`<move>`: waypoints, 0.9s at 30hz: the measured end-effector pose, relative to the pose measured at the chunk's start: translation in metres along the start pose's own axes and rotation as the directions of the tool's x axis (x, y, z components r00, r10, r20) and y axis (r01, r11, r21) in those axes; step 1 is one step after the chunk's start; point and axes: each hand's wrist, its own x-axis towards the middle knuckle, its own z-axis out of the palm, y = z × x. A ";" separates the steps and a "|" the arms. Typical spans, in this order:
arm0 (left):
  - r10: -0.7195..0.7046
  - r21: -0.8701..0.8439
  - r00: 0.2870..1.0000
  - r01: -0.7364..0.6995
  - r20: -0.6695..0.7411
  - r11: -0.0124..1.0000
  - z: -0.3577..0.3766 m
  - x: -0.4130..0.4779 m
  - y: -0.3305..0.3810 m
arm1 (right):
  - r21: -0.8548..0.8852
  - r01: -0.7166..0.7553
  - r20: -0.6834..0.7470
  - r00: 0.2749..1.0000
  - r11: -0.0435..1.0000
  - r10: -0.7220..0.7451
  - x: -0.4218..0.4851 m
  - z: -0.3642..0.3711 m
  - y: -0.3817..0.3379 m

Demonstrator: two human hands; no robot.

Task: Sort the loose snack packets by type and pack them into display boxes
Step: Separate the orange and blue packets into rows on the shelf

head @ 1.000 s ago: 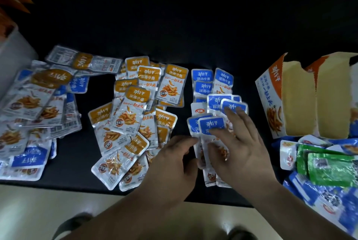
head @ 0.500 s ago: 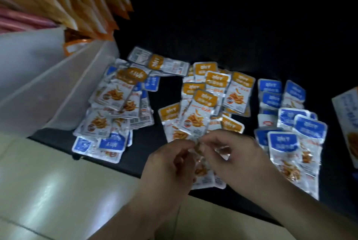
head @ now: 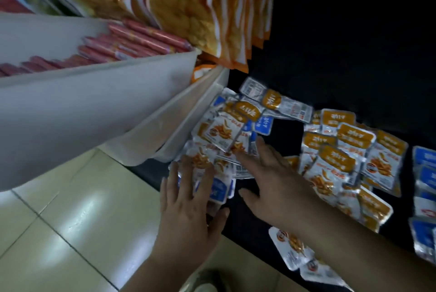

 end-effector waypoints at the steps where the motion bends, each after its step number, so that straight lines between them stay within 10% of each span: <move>1: 0.009 -0.006 1.000 -0.009 0.015 1.000 0.002 0.002 -0.002 | -0.003 -0.010 0.014 1.000 1.000 0.010 0.006 0.002 -0.001; 10: 0.191 -0.102 0.947 -0.223 -0.257 0.969 -0.037 0.059 0.007 | -0.116 -0.017 0.063 0.998 0.993 0.025 0.003 0.012 -0.010; 27: -0.347 -0.486 0.928 0.369 0.138 0.792 -0.010 0.121 0.041 | -0.029 -0.072 0.118 0.990 0.997 0.074 0.002 -0.014 -0.001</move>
